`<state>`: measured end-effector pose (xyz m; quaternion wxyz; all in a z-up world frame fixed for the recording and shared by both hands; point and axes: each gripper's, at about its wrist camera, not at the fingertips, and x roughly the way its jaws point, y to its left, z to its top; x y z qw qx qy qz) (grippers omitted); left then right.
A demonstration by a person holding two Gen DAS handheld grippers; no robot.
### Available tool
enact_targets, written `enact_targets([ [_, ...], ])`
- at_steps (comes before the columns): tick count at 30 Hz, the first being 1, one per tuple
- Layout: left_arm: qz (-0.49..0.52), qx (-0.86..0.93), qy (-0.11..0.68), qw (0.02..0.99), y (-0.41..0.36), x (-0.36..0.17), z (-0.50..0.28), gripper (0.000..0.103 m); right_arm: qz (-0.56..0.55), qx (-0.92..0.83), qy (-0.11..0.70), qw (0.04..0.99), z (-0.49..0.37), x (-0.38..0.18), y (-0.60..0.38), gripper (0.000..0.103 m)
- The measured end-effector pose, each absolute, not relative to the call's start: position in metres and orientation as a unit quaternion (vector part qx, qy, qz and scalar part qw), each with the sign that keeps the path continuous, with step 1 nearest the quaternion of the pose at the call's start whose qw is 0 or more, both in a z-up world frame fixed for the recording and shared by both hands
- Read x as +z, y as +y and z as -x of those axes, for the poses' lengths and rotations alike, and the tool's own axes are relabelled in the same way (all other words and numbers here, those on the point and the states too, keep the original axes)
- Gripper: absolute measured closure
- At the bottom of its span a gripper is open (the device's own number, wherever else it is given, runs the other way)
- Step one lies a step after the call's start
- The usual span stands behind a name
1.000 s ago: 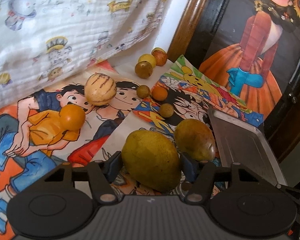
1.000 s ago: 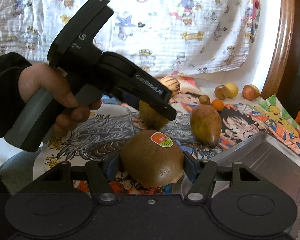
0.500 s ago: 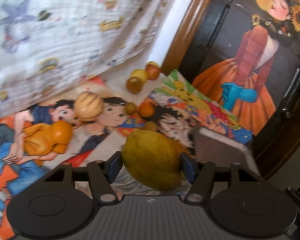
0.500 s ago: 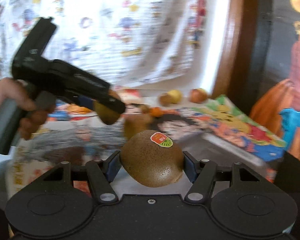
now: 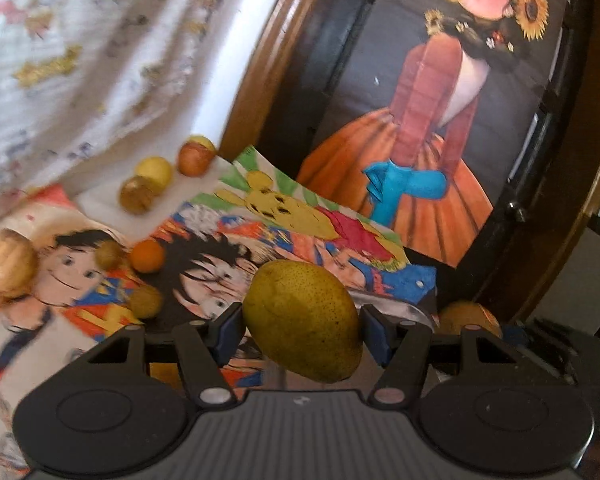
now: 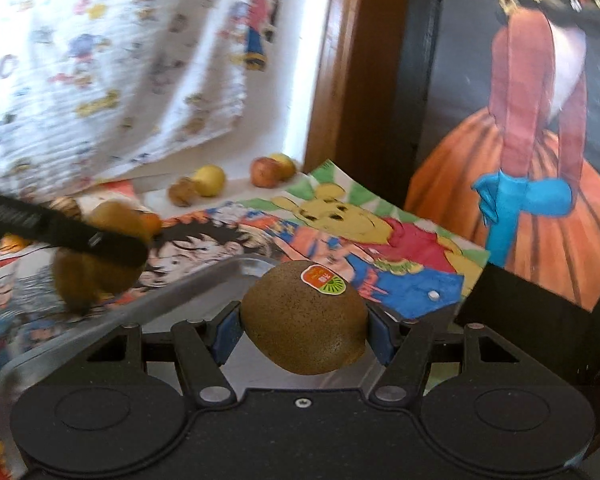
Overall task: Organize fruits
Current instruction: 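Carry the pear and kiwi onto the metal tray and open both tools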
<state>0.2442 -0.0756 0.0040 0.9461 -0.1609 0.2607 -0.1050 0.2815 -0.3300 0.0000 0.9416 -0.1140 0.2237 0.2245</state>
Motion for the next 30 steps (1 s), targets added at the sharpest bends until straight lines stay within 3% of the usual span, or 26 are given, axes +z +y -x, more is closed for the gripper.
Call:
enact_targets([
  [30,0.115,-0.123,0.316,0.934,-0.106,-0.023,-0.25,0.036,0.135,0.213,0.272,0.929,-0.309,-0.03,-0.315,0.037],
])
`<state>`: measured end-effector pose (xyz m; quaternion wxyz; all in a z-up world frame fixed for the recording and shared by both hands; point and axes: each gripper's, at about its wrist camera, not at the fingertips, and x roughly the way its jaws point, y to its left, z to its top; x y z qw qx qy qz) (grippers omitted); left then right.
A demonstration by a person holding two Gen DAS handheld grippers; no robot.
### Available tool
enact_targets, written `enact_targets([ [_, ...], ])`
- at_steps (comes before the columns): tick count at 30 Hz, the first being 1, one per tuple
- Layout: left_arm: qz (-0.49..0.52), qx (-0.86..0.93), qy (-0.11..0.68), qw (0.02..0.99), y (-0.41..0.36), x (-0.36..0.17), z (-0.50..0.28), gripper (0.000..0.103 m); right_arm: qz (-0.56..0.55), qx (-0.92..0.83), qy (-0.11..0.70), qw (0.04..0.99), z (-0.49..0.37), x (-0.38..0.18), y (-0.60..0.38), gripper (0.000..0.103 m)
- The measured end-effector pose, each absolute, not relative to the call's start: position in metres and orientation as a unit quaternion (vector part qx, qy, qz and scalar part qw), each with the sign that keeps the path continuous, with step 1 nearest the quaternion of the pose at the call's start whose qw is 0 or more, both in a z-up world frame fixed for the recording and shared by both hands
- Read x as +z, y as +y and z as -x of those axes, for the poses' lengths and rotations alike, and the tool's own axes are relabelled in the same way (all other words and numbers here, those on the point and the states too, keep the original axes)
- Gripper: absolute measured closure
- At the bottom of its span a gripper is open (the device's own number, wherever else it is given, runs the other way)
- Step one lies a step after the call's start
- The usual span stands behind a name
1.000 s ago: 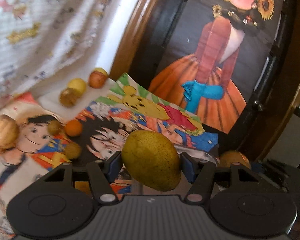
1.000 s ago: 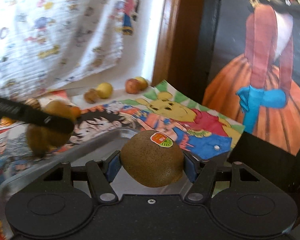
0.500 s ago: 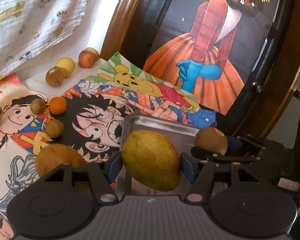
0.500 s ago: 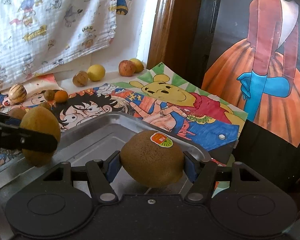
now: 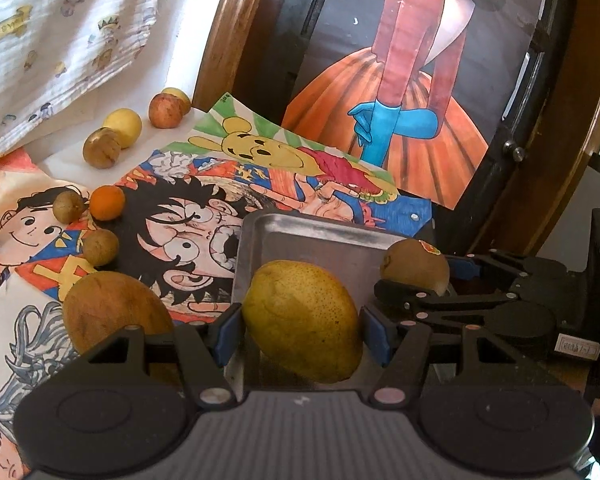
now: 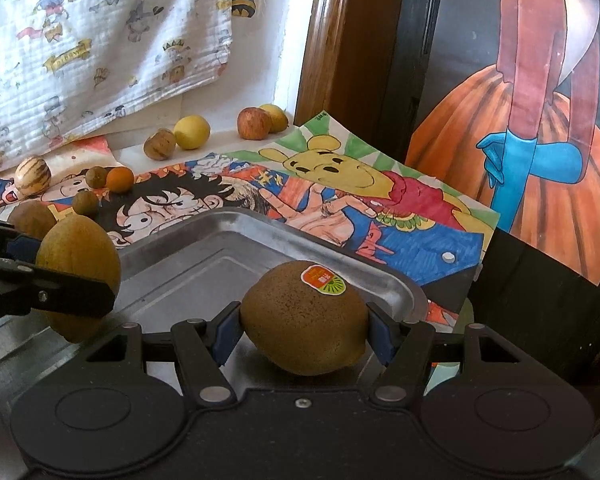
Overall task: Organize fruits
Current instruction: 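Carry the pear and kiwi onto the metal tray and open both tools, then withdraw both tools from the tray back toward the remaining fruits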
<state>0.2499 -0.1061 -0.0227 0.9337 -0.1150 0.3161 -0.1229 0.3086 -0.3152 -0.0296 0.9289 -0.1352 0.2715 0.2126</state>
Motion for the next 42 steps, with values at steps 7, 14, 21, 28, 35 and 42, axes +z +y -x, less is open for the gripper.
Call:
enact_targets([
  [7,0.118,-0.125,0.311,0.935,-0.107,-0.023,-0.249,0.037,0.13,0.212,0.272,0.929,-0.307,-0.03,-0.317,0.036],
  [14,0.108,-0.129,0.299,0.939,-0.11,-0.016,-0.246,0.037,0.129,0.213,0.272,0.929,-0.306,-0.03,-0.318,0.035],
  [21,0.118,-0.124,0.292,0.941,-0.105,-0.013,-0.238,0.029,0.115,0.216,0.25,0.937,-0.289,-0.015,-0.321,0.029],
  [28,0.13,-0.095,0.281,0.946,-0.09,0.001,-0.214,0.019,0.101,0.218,0.224,0.944,-0.25,0.01,-0.326,0.017],
  [35,0.143,-0.05,0.253,0.956,-0.059,0.035,-0.182,0.013,0.099,0.228,0.185,0.951,-0.196,0.042,-0.335,0.002],
  [42,0.134,0.028,0.197,0.971,-0.002,0.083,-0.151,0.009,0.097,0.237,0.152,0.955,-0.145,0.065,-0.341,0.001],
])
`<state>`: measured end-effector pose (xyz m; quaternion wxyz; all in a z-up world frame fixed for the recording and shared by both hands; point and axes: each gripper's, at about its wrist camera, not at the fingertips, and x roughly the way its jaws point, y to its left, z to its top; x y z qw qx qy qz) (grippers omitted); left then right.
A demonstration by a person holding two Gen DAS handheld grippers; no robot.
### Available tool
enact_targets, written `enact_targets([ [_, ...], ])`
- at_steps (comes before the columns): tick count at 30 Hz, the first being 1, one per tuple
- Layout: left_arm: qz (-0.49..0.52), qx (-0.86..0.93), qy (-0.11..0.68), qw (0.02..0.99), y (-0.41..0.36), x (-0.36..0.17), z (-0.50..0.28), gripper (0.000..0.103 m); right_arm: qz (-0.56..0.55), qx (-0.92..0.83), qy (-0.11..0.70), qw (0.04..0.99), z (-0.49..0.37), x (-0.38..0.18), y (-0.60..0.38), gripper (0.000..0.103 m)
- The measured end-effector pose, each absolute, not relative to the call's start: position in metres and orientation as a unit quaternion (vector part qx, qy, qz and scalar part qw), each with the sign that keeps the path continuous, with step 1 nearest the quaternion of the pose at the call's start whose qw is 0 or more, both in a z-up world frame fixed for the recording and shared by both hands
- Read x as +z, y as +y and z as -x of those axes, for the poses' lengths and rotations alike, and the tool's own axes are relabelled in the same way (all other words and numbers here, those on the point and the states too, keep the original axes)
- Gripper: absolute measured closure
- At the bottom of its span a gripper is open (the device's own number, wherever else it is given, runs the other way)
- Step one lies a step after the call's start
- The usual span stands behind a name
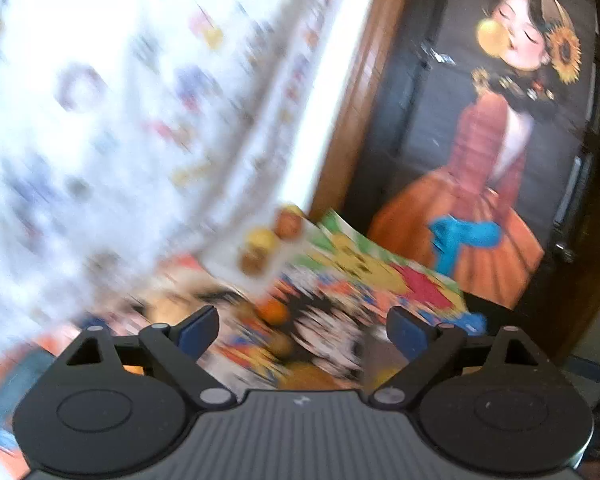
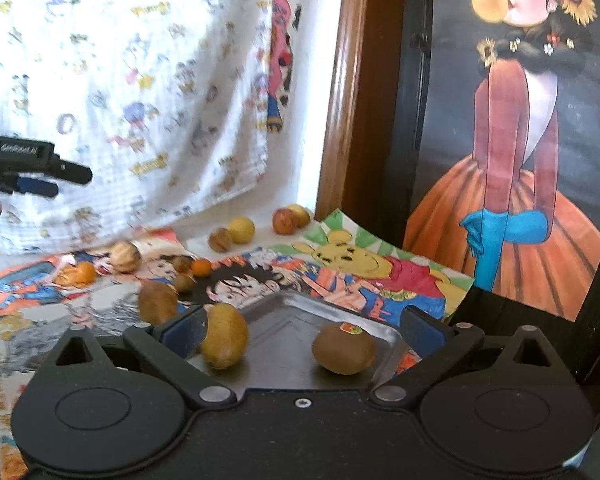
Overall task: Organize fruits
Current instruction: 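Withdraw both tools from the tray back toward the remaining fruits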
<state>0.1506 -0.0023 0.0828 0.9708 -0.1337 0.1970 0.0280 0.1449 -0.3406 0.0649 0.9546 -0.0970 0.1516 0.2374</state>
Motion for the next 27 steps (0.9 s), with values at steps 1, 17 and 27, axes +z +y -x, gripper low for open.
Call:
enact_targets([
  [1,0.13,0.039,0.189,0.973,0.006,0.09,-0.145,0.009,0.1,0.24,0.147,0.954,-0.137,0.068,-0.34,0.001],
  [17,0.096,0.154,0.08,0.98,0.129,0.19,-0.004,0.002,0.119,0.293,0.108,0.942,-0.057,0.102,-0.298,0.001],
  [27,0.092,0.142,0.122,0.978,0.117,0.189,0.066,0.0,0.03,0.291,0.161,0.943,-0.011,0.128,-0.254,0.001],
])
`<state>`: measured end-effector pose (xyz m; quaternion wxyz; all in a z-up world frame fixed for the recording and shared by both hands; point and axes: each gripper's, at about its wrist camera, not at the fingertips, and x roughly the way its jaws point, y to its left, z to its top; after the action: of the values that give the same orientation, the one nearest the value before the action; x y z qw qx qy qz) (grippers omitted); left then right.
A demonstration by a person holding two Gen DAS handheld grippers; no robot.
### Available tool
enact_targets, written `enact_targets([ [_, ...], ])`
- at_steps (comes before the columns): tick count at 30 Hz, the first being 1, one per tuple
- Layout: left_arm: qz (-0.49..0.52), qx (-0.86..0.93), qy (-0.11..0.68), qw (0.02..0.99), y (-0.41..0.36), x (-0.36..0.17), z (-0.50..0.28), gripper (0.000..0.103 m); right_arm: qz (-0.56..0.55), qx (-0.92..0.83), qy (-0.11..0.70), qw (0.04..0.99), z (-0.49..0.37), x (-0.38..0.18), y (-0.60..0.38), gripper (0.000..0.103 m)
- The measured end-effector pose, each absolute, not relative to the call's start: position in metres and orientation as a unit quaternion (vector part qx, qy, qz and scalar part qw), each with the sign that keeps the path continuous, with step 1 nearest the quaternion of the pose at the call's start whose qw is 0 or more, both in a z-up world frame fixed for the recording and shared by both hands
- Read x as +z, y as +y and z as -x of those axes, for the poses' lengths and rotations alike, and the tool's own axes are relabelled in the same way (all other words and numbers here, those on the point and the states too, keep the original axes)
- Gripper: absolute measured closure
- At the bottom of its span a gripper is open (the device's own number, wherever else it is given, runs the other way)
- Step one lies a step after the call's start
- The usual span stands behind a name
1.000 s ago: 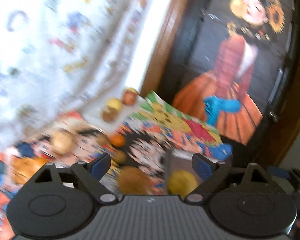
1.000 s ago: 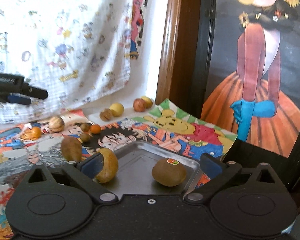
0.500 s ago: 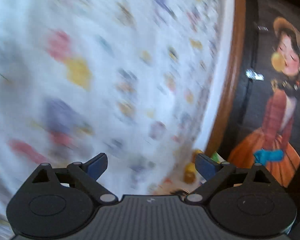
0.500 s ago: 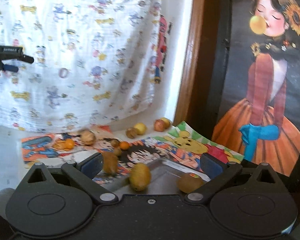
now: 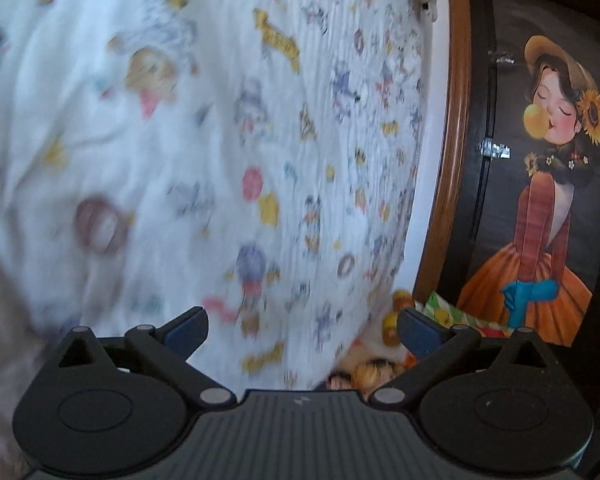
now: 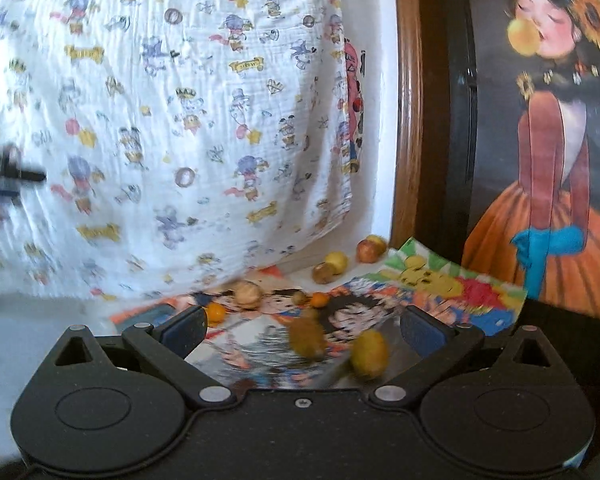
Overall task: Organize fruits
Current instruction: 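Withdraw both tools from the tray back toward the remaining fruits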
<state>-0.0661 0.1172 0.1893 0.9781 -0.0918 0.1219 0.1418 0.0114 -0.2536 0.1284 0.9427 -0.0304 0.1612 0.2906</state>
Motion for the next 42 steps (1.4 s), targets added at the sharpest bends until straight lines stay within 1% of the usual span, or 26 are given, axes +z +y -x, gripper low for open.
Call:
enact_targets([
  [3,0.103,0.141,0.14,0.975,0.114,0.176,0.081,0.0,-0.011,0.3,0.19,0.935,-0.002,0.134,-0.232,0.001],
  [11,0.119,0.128,0.198,0.965,0.111,0.144,0.087,0.0,-0.059,0.335,0.22,0.914,0.008,0.152,-0.17,0.001],
  [16,0.109,0.129,0.224,0.96,0.117,0.144,0.073,0.0,-0.061,0.36,0.183,0.913,-0.007,0.195,-0.145,0.001],
  [18,0.105,0.13,0.229,0.959,0.12,0.15,0.065,0.0,-0.079,0.365,0.164,0.913,-0.018,0.213,-0.141,0.0],
  [21,0.091,0.127,0.227,0.961,0.12,0.158,0.049,0.0,-0.11,0.375,0.142,0.91,-0.035,0.22,-0.141,0.0],
  [25,0.093,0.114,0.226,0.963,0.116,0.15,0.024,0.0,-0.113,0.356,0.158,0.914,-0.061,0.189,-0.142,0.0],
  [29,0.124,0.099,0.255,0.954,0.114,0.115,-0.009,0.0,-0.098,0.319,0.2,0.921,-0.094,0.146,-0.145,0.0],
  [33,0.13,0.094,0.282,0.946,0.109,0.079,-0.043,0.0,-0.095,0.297,0.246,0.918,-0.13,0.11,-0.149,0.0],
  [38,0.133,0.096,0.295,0.941,0.11,0.048,-0.084,0.0,-0.062,0.285,0.292,0.911,-0.172,0.07,-0.149,0.0],
  [42,0.127,0.1,0.307,0.938,0.11,0.028,-0.114,0.0,-0.039,0.28,0.314,0.907,-0.201,0.043,-0.148,0.001],
])
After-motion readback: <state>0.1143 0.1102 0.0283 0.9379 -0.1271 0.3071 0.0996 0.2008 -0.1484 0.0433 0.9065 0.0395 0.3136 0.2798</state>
